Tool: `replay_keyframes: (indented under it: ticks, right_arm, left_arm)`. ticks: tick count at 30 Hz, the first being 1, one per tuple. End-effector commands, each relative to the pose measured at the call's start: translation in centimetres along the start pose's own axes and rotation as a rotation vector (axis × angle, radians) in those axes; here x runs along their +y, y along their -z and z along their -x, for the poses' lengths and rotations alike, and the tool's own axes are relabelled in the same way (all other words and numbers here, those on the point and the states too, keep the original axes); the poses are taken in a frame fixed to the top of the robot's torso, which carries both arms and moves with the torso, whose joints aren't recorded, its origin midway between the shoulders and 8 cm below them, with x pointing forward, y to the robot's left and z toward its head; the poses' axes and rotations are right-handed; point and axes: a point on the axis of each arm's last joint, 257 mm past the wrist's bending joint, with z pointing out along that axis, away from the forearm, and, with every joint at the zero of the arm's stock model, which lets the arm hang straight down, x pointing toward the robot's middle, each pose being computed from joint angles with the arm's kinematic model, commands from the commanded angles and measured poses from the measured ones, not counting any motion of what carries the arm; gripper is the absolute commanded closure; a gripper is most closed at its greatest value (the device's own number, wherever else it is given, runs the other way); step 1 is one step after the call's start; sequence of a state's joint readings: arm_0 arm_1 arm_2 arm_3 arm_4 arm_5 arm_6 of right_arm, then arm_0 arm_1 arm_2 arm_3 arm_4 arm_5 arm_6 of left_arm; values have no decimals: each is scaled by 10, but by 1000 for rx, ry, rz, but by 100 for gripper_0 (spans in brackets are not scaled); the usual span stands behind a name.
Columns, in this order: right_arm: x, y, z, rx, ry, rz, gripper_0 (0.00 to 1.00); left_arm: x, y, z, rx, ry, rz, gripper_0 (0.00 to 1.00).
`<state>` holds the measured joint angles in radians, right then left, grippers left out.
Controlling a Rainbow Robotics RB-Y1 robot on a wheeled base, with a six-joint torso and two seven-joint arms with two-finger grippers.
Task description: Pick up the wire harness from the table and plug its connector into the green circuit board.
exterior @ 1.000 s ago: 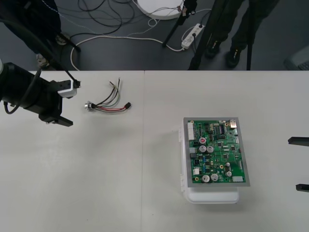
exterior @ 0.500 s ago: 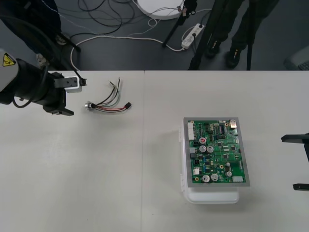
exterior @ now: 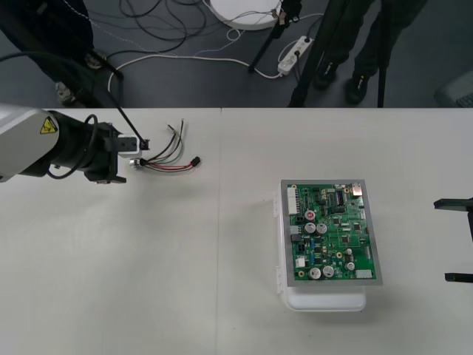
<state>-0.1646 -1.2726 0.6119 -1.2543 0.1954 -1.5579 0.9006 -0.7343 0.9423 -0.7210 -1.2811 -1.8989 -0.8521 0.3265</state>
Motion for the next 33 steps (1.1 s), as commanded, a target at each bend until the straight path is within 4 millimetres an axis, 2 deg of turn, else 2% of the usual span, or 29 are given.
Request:
replay_keyframes:
  ticks: [1,9,16,26,33]
  right_arm:
    - [-8,5,6,10,-4,20,0]
    - [-8,2,7,1,-24,20,0]
    - [-12,0,6,-5,-44,11,0]
    - [-14,-1,5,-7,-54,10,0]
    - [-16,-3,6,-13,-84,9,0]
  left_arm:
    - [52,7,-7,23,-53,136,0]
    - [55,-10,-1,20,-31,130,0]
    - [59,-18,14,5,-49,130,0]
    - [51,-32,33,-15,-82,119,0]
    - [44,-46,34,-9,-66,99,0]
